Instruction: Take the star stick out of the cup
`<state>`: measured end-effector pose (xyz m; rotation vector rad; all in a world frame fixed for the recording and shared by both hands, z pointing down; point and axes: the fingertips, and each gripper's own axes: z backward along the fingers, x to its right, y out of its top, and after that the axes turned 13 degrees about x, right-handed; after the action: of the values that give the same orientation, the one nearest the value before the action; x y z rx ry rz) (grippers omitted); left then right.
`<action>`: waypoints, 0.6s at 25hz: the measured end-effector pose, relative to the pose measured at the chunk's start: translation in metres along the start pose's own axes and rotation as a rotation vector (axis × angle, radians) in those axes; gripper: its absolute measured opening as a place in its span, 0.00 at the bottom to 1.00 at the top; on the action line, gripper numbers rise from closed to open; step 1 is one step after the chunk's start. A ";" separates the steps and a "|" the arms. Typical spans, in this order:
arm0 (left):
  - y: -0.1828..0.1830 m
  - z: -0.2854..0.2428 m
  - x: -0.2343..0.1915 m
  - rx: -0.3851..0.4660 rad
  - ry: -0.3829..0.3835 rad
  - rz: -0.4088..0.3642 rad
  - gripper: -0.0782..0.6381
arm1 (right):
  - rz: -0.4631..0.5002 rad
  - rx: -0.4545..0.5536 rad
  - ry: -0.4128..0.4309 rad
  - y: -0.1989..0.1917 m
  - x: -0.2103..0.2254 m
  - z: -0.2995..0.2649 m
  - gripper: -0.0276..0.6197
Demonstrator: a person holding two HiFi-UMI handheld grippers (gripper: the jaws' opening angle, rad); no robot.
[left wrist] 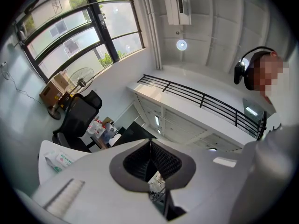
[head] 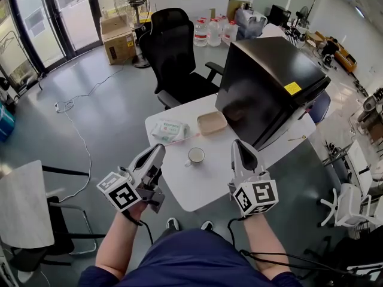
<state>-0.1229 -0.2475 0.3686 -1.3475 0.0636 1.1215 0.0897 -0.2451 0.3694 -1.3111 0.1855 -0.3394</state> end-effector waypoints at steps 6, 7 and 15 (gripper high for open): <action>-0.002 0.000 -0.001 -0.006 0.003 0.002 0.12 | 0.001 -0.014 0.007 -0.004 -0.001 0.000 0.05; -0.002 0.000 -0.001 -0.006 0.003 0.002 0.12 | 0.002 -0.015 0.010 -0.004 -0.002 0.000 0.05; -0.002 -0.003 -0.002 -0.009 -0.001 0.003 0.12 | -0.003 -0.012 0.006 -0.004 -0.001 -0.001 0.05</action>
<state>-0.1206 -0.2502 0.3705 -1.3554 0.0597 1.1264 0.0884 -0.2463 0.3730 -1.3225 0.1908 -0.3457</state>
